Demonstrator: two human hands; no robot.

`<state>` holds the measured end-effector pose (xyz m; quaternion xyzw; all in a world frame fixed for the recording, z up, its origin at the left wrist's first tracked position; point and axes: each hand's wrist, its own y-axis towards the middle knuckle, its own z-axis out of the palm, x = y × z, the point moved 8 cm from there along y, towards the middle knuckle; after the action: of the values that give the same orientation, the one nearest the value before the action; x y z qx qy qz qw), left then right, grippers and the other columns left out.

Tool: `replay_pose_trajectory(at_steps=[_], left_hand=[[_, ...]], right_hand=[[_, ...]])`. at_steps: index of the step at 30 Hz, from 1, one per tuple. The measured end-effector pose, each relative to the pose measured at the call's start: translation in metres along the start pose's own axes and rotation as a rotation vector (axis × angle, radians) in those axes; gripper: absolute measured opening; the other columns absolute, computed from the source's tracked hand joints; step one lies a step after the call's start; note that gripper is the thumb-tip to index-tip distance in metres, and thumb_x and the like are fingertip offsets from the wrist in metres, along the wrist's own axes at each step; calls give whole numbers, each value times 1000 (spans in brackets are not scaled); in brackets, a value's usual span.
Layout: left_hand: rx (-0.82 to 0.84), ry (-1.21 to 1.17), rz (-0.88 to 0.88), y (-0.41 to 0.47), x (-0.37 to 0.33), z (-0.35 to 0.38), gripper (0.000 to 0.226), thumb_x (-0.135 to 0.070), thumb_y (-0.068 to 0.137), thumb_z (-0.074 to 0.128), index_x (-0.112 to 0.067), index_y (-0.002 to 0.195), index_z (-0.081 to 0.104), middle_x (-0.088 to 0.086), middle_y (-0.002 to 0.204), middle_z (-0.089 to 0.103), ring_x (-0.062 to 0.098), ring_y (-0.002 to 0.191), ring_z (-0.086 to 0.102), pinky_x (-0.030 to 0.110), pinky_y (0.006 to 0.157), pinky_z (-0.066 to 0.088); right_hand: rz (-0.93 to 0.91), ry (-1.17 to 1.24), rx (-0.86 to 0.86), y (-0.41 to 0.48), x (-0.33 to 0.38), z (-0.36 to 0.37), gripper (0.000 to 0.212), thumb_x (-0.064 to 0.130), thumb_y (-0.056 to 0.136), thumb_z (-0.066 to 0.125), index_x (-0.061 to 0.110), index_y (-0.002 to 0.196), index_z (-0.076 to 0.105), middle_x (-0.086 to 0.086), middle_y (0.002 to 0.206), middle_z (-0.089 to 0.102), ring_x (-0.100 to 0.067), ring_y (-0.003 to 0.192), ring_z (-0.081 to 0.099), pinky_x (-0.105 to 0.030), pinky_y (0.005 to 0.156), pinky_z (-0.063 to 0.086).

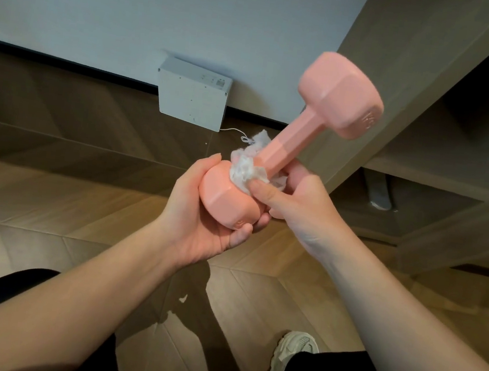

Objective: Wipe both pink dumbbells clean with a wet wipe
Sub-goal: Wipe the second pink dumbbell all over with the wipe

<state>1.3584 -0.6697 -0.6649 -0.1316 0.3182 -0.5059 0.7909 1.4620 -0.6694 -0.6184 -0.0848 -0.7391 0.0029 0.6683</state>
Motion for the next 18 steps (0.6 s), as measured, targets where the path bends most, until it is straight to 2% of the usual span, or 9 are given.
replay_pose_trajectory(at_steps=[3, 6, 7, 9, 11, 13, 15, 16, 18], left_hand=[[21, -13, -9, 1, 1, 1, 54, -56, 88, 50, -7, 101, 71, 20, 86, 68, 31, 66, 65, 26, 45, 53], [50, -11, -12, 2, -2, 1, 58, -56, 87, 49, -5, 87, 78, 19, 84, 67, 31, 66, 65, 25, 46, 52], [62, 2, -14, 2, -3, 2, 59, -56, 88, 48, -6, 84, 79, 19, 85, 66, 31, 66, 65, 25, 46, 52], [77, 29, -10, 1, -7, 3, 59, -57, 88, 47, -7, 94, 77, 19, 87, 65, 32, 67, 64, 26, 46, 52], [64, 40, 7, 0, -9, 2, 57, -57, 88, 47, -7, 106, 68, 22, 90, 65, 34, 67, 63, 26, 44, 54], [47, 37, 16, 1, -9, 0, 55, -56, 87, 48, -8, 109, 65, 24, 91, 66, 35, 67, 63, 26, 43, 53], [27, 36, 33, 2, -8, -3, 54, -56, 87, 49, -9, 109, 66, 24, 93, 66, 36, 68, 63, 26, 45, 52], [13, 38, 49, 2, -9, -5, 54, -56, 87, 49, -10, 109, 66, 24, 93, 66, 36, 68, 63, 26, 46, 51], [-10, 43, 88, 2, -13, -7, 53, -56, 88, 49, -10, 107, 67, 24, 92, 66, 36, 68, 64, 26, 46, 50]], right_hand=[[-8, -5, 11, 0, -2, -1, 41, 34, 71, 77, 32, 108, 60, 16, 102, 72, -4, 104, 65, -24, 84, 54], [-42, 42, 5, 4, -1, -4, 39, 24, 70, 81, 28, 105, 65, 12, 97, 74, -5, 97, 68, -20, 74, 53], [-56, 79, -12, 6, -1, -7, 37, 19, 69, 82, 27, 102, 68, 7, 100, 74, -10, 100, 68, -25, 78, 54], [-85, 163, -53, 9, 0, -11, 38, 16, 68, 83, 23, 104, 71, -5, 112, 72, -24, 113, 64, -41, 94, 52], [-122, 289, -90, 12, 7, -15, 54, 21, 65, 88, 13, 114, 67, -17, 125, 65, -34, 123, 57, -50, 105, 45], [-159, 486, -133, 16, 16, -23, 71, 27, 56, 90, 7, 118, 63, -17, 128, 62, -32, 123, 57, -44, 100, 49], [-149, 644, -174, 19, 19, -31, 70, 30, 50, 88, 13, 113, 64, -7, 119, 68, -21, 112, 63, -34, 86, 53], [-139, 657, -181, 18, 19, -30, 68, 31, 49, 87, 16, 112, 64, -3, 115, 69, -18, 108, 64, -32, 85, 52], [-108, 533, -184, 17, 12, -24, 61, 31, 53, 88, 21, 108, 66, 2, 112, 70, -15, 109, 63, -33, 89, 49]])
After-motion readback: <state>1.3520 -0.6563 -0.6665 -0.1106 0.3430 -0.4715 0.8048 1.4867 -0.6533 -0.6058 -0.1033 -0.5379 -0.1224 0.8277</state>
